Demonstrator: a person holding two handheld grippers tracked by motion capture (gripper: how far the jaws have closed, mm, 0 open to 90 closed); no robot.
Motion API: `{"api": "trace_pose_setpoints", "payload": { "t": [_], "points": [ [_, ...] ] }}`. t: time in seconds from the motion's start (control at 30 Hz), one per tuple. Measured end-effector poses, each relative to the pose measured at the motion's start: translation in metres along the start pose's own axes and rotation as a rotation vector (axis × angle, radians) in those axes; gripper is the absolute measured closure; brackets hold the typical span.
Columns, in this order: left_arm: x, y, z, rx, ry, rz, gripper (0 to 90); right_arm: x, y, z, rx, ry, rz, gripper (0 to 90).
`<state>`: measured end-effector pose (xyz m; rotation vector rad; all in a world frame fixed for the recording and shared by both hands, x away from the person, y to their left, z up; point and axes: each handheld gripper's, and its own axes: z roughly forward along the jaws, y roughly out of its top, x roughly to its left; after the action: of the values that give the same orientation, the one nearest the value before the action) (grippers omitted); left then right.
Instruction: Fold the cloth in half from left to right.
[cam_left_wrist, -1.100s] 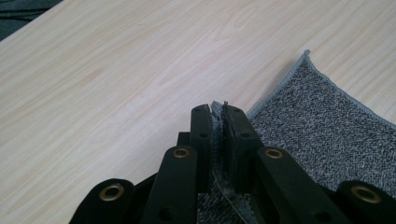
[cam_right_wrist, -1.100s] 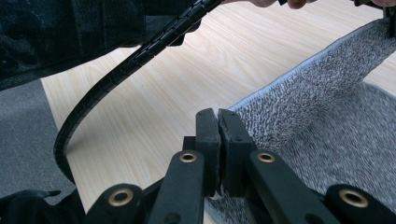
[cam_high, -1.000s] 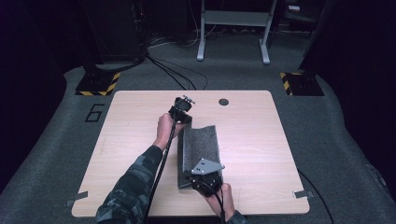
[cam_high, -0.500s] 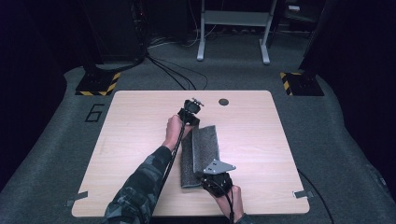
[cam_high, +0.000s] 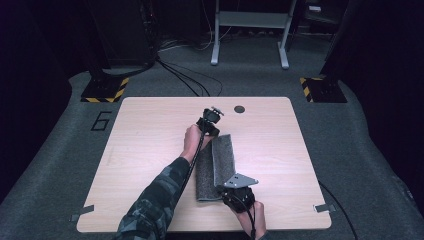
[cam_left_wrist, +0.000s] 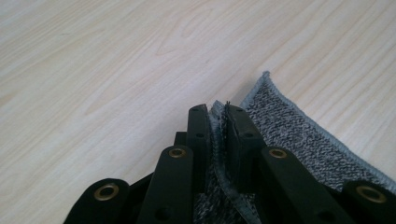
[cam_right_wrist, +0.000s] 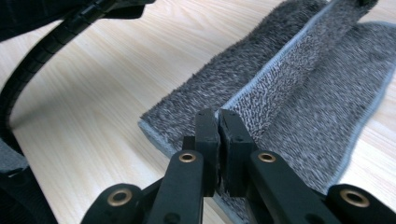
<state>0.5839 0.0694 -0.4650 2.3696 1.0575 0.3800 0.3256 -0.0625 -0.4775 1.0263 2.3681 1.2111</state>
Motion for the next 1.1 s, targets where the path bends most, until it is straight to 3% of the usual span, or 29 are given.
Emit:
{"api": "trace_pose_setpoints", "payload": {
  "t": [0.17, 0.37, 0.7, 0.9, 1.03, 1.1],
  "points": [
    [-0.005, 0.002, 0.003, -0.001, -0.013, 0.003, 78.5, -0.004, -0.005, -0.004, 0.016, -0.012, 0.009, 86.6],
    [-0.009, 0.003, 0.0, -0.043, -0.093, -0.039, 55.7, -0.009, -0.015, -0.008, 0.051, -0.064, 0.013, 85.4],
    [-0.008, 0.002, -0.012, -0.084, -0.1, -0.037, 31.3, -0.016, -0.027, -0.017, 0.092, -0.092, 0.052, 80.5],
    [-0.006, -0.017, -0.025, -0.099, -0.087, -0.03, 24.4, -0.023, -0.035, -0.022, 0.13, -0.129, 0.048, 74.5],
    [0.003, -0.035, -0.032, -0.082, -0.072, -0.037, 22.6, -0.033, -0.043, -0.025, 0.149, -0.153, 0.082, 70.1],
    [0.011, -0.05, -0.036, -0.064, -0.056, -0.054, 22.0, -0.038, -0.045, -0.026, 0.132, -0.16, 0.093, 65.3]
  ]
}}
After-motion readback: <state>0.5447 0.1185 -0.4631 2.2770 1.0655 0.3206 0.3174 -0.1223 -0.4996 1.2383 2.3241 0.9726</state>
